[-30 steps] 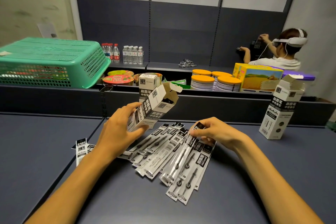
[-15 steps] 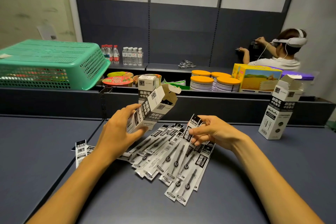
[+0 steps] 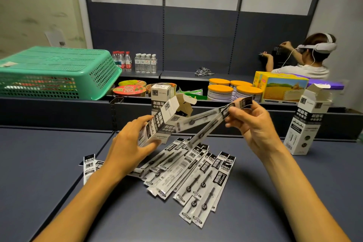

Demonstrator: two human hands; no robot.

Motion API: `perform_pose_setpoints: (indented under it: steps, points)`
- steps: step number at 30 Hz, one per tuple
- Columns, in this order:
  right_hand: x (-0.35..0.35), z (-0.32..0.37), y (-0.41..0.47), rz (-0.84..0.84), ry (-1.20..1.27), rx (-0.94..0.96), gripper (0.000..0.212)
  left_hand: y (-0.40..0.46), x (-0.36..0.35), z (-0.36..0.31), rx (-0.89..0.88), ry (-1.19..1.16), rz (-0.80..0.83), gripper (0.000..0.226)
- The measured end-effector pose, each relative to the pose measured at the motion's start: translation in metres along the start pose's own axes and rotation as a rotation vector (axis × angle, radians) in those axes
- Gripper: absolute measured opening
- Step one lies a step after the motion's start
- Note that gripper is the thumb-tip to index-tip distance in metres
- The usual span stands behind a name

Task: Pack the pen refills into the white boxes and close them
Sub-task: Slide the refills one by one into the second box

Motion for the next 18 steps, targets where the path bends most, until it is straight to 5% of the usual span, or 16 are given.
perform_pose_setpoints:
  steps: [6,10,18]
  points:
    - [0.002,0.0075,0.003,-0.192,-0.028,0.183,0.036,0.0004,0.0011,-0.0014,0.001,0.009,-0.007,0.069]
    - [0.0014,0.0073,0.0033,-0.254,-0.141,0.286,0.014,0.0,0.001,-0.0016,-0.004,0.004,0.001,0.069]
    - [-0.0044,0.0064,0.003,-0.309,-0.216,0.419,0.015,0.0008,-0.0008,0.0001,-0.006,0.011,0.018,0.07]
Point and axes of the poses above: each hand's wrist, its own y-axis towards the middle knuckle, its own x-axis out of the back of the hand, z = x × y, the point moved 2 cm from there along y, towards the middle knuckle, and after that the axes turned 1 degree about x, right-handed, at the moved point
